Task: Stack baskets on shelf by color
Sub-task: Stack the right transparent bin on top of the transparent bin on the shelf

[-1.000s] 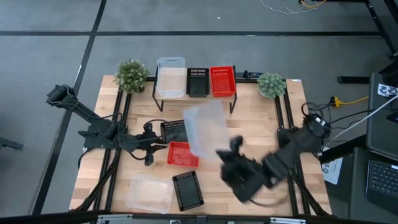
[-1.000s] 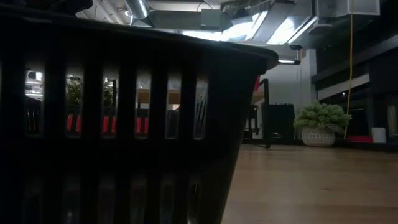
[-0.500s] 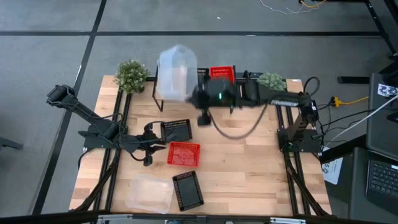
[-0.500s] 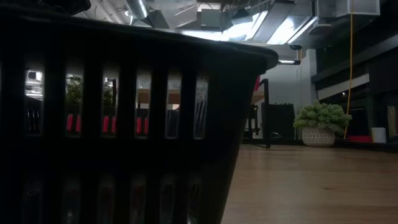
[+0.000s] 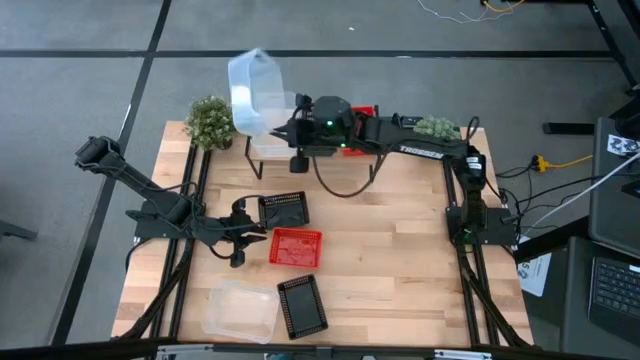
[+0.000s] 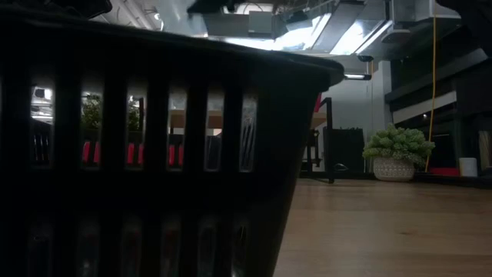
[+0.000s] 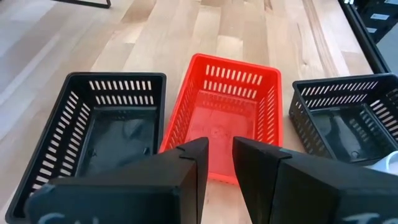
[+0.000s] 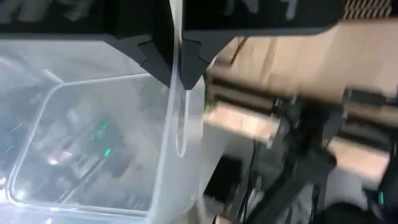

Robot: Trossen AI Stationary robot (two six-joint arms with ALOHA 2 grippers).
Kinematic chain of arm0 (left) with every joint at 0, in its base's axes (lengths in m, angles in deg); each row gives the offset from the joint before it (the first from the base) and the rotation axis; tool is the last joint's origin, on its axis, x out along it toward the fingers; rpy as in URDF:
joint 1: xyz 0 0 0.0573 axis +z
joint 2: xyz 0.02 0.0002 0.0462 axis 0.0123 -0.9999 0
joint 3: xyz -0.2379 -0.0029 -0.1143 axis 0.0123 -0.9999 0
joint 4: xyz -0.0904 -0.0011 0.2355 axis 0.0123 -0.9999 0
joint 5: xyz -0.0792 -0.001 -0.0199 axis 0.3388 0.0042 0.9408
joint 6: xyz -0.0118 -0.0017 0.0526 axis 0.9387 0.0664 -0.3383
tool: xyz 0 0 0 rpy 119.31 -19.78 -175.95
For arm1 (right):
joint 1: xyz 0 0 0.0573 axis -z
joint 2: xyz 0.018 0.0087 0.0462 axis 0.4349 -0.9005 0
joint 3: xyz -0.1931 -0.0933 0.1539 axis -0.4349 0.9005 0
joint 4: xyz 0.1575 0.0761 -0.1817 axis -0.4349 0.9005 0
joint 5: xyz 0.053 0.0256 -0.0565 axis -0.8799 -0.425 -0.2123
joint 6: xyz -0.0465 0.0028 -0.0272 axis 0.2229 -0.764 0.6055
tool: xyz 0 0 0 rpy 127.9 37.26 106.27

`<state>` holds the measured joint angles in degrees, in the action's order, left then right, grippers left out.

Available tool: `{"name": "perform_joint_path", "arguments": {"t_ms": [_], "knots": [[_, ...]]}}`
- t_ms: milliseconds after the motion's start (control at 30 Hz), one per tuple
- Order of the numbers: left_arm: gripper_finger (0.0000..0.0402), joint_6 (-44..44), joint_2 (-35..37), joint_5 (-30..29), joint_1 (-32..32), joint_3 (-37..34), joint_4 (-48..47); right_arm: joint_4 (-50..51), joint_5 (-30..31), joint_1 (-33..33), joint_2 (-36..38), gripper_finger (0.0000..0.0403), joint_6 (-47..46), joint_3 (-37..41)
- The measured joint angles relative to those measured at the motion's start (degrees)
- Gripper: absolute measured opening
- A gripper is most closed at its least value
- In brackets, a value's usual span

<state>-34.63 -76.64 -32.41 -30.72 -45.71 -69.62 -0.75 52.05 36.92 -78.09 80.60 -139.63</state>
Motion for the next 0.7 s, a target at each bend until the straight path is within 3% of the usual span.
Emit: {"name": "perform_joint_path", "arguments": {"t_ms": [233,433,700], "knots": [[0.0066,-0.01,0.0,-0.14,0.0,0.0,-1.25,5.52,0.15,1.33,-0.44,0.0,-4.59,0.05],[0.0066,0.02,0.0,-0.48,0.0,0.0,-1.5,11.81,6.26,1.75,-0.44,0.0,-6.61,0.05],[0.0066,0.06,0.0,-0.48,0.0,0.0,-1.48,13.4,6.59,2.2,-0.39,0.0,-8.9,0.05]]}}
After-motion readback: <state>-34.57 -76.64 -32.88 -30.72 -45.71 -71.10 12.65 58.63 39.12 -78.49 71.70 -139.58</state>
